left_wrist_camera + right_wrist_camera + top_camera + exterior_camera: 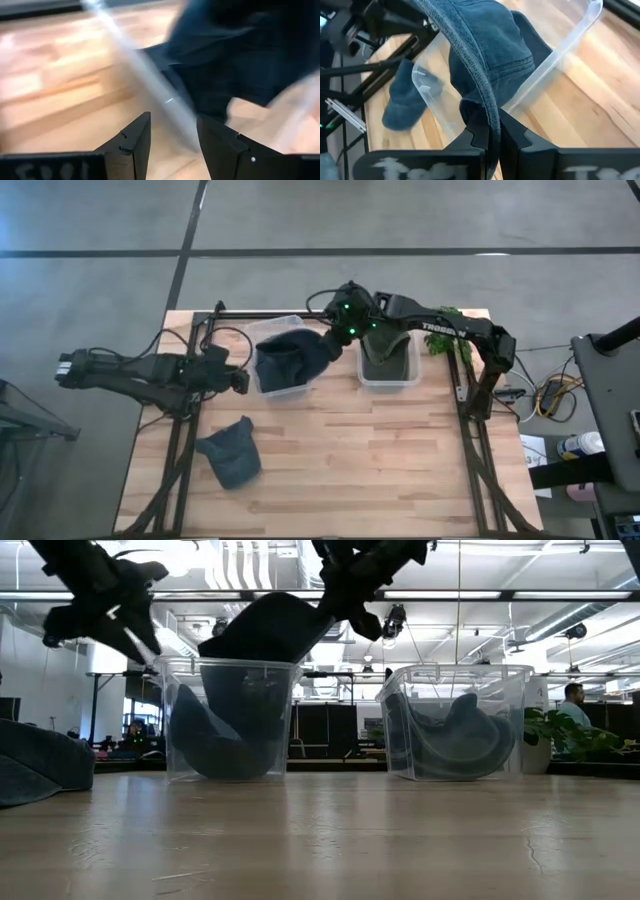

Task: Pick & Place hat
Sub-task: Put the right blue cap into the left transparent bin

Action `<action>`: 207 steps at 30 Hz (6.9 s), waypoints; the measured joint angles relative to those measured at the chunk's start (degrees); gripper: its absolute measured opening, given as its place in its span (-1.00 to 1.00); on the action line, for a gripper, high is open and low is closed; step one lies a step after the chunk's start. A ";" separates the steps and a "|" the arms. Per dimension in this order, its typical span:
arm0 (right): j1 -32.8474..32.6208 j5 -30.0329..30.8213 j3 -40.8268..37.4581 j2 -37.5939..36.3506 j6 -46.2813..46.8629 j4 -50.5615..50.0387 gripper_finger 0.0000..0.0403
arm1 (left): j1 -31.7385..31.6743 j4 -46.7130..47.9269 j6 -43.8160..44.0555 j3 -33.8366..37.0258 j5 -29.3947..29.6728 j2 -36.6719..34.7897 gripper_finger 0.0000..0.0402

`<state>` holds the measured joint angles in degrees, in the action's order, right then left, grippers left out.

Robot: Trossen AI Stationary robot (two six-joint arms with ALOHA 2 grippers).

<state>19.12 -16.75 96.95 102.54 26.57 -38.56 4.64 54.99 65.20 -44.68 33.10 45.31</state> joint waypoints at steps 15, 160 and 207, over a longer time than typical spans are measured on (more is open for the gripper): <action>-7.71 -3.83 0.35 -0.11 6.67 -5.55 -0.94 | 0.04 -17.98 -0.29 10.93 -13.82 5.18 -0.24; -11.46 -17.70 16.17 16.79 -33.69 -18.34 -0.94 | -0.50 -47.28 -23.16 11.71 -24.55 8.75 -0.24; -11.61 -17.76 13.07 16.79 3.15 -8.40 -0.94 | -0.15 -52.25 -27.46 9.33 -30.81 12.64 -0.24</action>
<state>7.50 -34.51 110.02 119.33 29.71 -46.96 4.49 2.74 37.74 -35.35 2.30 57.95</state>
